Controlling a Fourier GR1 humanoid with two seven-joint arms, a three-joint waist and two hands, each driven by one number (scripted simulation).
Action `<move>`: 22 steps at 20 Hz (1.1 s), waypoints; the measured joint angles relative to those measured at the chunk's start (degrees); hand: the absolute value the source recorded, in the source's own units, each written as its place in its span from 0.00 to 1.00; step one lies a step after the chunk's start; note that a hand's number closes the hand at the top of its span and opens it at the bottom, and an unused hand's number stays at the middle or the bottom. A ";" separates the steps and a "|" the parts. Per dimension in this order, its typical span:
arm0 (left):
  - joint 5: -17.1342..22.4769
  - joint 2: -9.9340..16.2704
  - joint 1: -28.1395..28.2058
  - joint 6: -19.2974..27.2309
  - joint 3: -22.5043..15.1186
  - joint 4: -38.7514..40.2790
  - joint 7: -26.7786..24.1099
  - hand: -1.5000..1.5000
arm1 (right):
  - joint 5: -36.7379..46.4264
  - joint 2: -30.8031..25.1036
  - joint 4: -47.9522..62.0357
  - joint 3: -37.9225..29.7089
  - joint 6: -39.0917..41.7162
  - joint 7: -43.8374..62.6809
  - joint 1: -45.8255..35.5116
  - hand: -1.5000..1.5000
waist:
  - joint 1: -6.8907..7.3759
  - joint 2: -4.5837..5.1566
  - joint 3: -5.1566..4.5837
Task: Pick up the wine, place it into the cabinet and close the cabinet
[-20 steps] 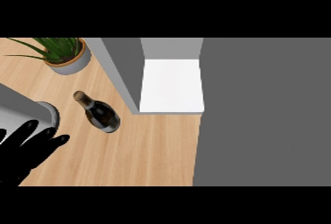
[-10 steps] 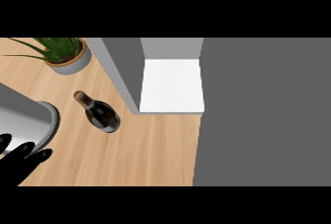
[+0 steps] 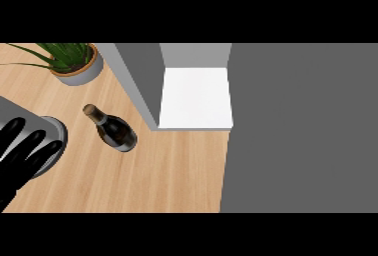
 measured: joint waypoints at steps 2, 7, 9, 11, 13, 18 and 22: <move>-1.32 -0.20 -1.88 -0.42 1.07 2.96 -0.43 0.00 | 0.01 -0.04 0.00 -0.23 0.33 0.02 -0.12 0.00 | -0.11 0.02 0.00; -3.43 -0.26 -4.84 -1.73 3.86 8.73 -1.18 0.00 | 0.46 0.47 -0.07 0.82 -0.56 1.22 -1.71 0.00 | -0.13 0.03 -0.01; -5.28 -0.73 -6.37 -3.06 4.81 12.25 -2.56 0.00 | 0.55 0.31 -0.15 0.43 -0.63 1.58 -2.14 0.00 | -0.20 0.04 -0.02; -7.71 -1.49 -6.62 -4.38 5.79 15.15 -4.31 0.00 | 0.56 0.12 -0.18 0.02 0.01 1.29 -1.35 0.00 | -0.24 0.04 -0.01; -9.72 -1.82 -7.11 -5.71 6.86 18.32 -5.94 0.00 | 0.67 0.25 -0.41 0.45 -0.46 2.13 -1.76 0.00 | -0.30 0.03 -0.02; -13.04 -0.99 -11.63 -7.09 9.11 27.18 -7.86 0.00 | 1.02 0.60 -0.26 0.64 -1.18 3.10 -3.71 0.00 | -0.36 0.07 -0.02; -17.81 -1.13 -14.48 -9.76 9.78 35.00 -11.49 0.00 | 1.28 0.48 -0.40 0.79 -1.47 4.31 -4.65 0.00 | -0.44 0.09 -0.03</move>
